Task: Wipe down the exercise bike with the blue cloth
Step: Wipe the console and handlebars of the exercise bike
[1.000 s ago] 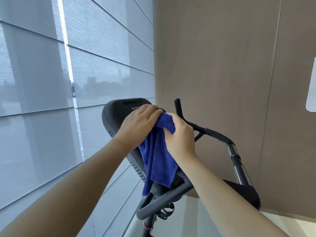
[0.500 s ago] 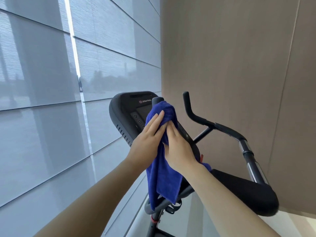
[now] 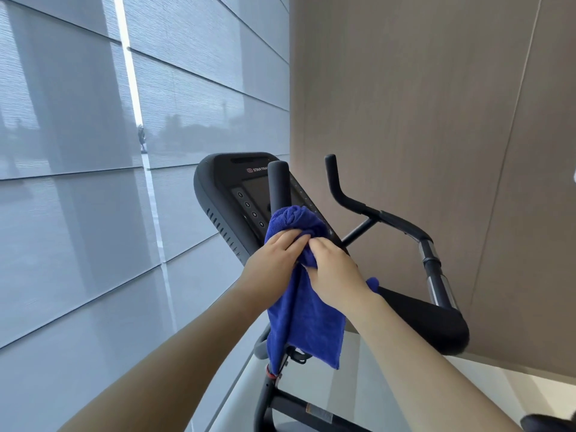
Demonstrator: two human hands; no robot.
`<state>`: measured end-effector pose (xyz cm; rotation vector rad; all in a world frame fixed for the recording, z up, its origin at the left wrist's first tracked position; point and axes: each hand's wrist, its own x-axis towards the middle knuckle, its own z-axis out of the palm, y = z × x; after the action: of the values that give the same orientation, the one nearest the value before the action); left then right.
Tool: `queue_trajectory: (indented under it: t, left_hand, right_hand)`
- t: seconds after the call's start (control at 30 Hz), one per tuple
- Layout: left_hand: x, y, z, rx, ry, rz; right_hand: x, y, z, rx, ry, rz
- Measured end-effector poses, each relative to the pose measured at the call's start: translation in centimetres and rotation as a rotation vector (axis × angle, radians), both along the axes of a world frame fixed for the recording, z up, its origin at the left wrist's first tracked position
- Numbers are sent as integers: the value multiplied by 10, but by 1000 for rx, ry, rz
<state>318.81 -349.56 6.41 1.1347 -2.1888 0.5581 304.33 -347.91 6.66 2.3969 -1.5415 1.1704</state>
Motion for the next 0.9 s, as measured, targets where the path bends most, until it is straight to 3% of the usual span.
queue_trajectory:
  t: [0.27, 0.47, 0.57, 0.67, 0.9]
  left_hand:
    - [-20, 32, -11, 188, 139, -20]
    - [-80, 60, -9, 88, 76, -50]
    - [-134, 64, -19, 190, 47, -22]
    - [-164, 65, -35, 164, -46, 140]
    - [-177, 80, -47, 132, 76, 171]
  right_hand:
    - [-40, 34, -2, -3, -58, 78]
    - [-114, 58, 1, -94, -101, 37]
    - [-158, 62, -10, -4, -77, -4]
    - [-186, 66, -29, 102, -92, 77]
    - [-194, 70, -52, 94, -88, 178]
